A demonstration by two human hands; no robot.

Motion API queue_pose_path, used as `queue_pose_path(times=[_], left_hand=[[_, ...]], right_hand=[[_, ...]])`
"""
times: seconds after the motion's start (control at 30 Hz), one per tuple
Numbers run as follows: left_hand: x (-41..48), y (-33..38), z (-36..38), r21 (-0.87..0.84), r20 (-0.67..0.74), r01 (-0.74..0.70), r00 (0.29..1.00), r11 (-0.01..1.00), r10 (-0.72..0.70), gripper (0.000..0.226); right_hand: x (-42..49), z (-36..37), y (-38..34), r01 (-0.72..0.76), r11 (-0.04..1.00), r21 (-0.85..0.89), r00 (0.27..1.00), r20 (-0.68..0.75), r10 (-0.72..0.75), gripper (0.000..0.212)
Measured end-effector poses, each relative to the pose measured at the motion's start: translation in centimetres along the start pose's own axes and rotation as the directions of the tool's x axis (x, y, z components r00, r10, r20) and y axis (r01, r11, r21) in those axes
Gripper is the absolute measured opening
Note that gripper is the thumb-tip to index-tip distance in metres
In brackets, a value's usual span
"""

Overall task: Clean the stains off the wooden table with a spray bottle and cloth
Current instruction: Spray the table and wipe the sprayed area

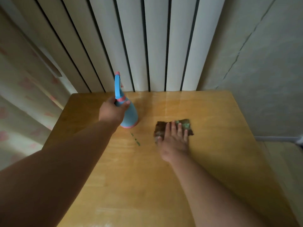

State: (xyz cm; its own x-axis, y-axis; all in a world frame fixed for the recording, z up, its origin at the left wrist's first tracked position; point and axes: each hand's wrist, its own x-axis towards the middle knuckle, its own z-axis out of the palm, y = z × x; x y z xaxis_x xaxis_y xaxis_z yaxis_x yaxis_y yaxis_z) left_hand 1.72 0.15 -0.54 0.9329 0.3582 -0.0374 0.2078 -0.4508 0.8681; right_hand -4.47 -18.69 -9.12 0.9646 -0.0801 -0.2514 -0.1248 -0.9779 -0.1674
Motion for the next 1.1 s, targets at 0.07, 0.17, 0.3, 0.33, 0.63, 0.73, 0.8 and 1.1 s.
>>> queue_pose_path(times=[0.07,0.17,0.3,0.33,0.63,0.73,0.8,1.1], left_hand=[[0.0,0.0,0.0,0.004,0.001,0.000,1.000,1.000,0.000,0.044],[-0.2,-0.1,-0.1,0.016,0.002,-0.003,1.000,1.000,0.003,0.048],[-0.3,0.1,-0.1,0.029,0.004,-0.019,1.000,0.999,0.019,0.049],[-0.2,0.1,-0.1,0.031,0.008,-0.020,1.000,0.999,0.020,0.049],[0.7,-0.3,0.0,0.127,0.021,-0.077,0.997,0.989,0.075,0.041],[1.1,-0.5,0.0,0.143,0.023,-0.096,0.995,0.985,0.094,0.040],[1.4,-0.6,-0.1,0.160,0.017,-0.107,0.994,0.981,0.106,0.039],[1.3,-0.9,-0.2,0.136,0.046,-0.120,0.992,0.983,0.115,0.035]], right_hand=[[-2.2,1.2,-3.3,0.111,0.993,0.028,0.994,-0.022,-0.110,0.071],[-4.4,2.2,-5.8,0.288,0.958,-0.017,0.958,0.013,-0.287,0.070],[-3.2,1.5,-2.8,0.336,0.941,-0.052,0.942,0.022,-0.335,0.067],[-2.4,1.2,-1.5,0.292,0.956,-0.039,0.956,0.010,-0.292,0.068],[6.2,-2.3,4.7,-0.105,0.994,-0.014,0.994,-0.017,0.105,0.069],[9.1,-2.7,2.7,-0.179,0.984,0.016,0.984,0.002,0.179,0.070],[10.5,-3.1,1.3,-0.194,0.981,0.028,0.981,0.008,0.194,0.071],[7.9,-1.2,-4.9,0.227,0.974,0.022,0.974,-0.013,-0.226,0.065]])
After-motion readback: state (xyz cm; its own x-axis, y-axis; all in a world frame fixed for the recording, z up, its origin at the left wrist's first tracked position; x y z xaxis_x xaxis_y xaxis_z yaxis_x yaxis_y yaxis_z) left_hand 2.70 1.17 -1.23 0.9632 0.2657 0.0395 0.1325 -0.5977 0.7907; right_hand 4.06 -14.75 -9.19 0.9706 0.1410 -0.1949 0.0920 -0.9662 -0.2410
